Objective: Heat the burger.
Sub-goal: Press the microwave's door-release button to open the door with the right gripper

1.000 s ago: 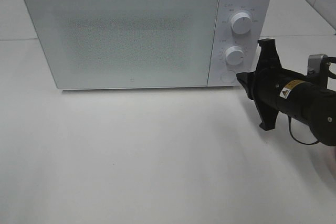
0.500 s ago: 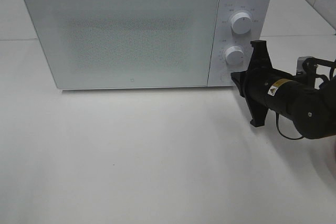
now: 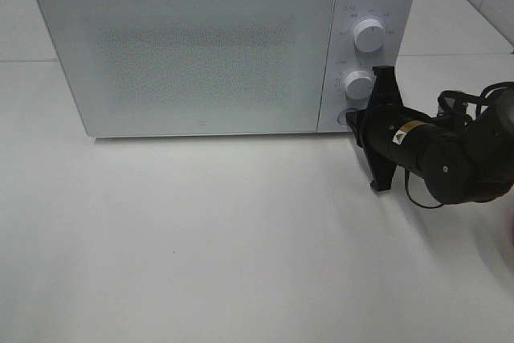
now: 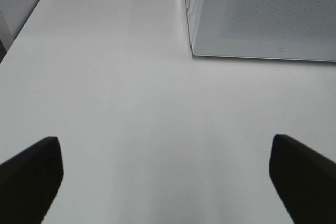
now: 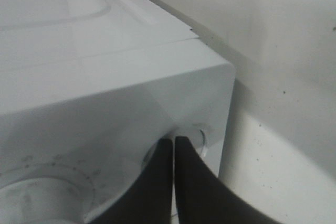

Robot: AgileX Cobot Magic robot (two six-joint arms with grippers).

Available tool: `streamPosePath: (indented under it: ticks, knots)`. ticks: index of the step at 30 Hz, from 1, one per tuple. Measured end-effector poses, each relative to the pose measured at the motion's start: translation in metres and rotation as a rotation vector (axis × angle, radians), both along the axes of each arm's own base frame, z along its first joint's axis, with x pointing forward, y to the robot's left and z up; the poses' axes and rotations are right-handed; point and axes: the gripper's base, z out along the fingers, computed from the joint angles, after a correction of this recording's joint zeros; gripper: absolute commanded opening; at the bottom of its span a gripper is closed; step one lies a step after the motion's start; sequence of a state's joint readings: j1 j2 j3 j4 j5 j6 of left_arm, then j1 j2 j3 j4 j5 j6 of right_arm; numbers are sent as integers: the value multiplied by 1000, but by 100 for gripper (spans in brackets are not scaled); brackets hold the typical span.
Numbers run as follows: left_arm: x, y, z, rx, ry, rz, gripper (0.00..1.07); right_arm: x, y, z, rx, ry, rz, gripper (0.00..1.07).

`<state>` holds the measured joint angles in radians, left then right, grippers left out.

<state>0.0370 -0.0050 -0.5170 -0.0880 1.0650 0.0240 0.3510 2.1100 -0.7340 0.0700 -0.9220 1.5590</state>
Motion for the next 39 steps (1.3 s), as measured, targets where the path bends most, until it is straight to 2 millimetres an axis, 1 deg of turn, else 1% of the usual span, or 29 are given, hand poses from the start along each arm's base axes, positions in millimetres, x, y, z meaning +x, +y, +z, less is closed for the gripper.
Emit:
streamPosePath:
  ticks: [6,14,18,32,39]
  knots:
    - [0,0,0,0,0,0,100,3,3,-6,-1,16,-1,0]
    - [0,0,0,0,0,0,100,4,1,-4,-14,-45,-26,0]
    - [0,0,0,0,0,0,100,3,2,-2,-23,-81,-28,0]
    - [0,0,0,0,0,0,100,4,3,-4,-63,-99,-41,0]
    - [0,0,0,0,0,0,100,13,8,-2,-112,-77,-49,0]
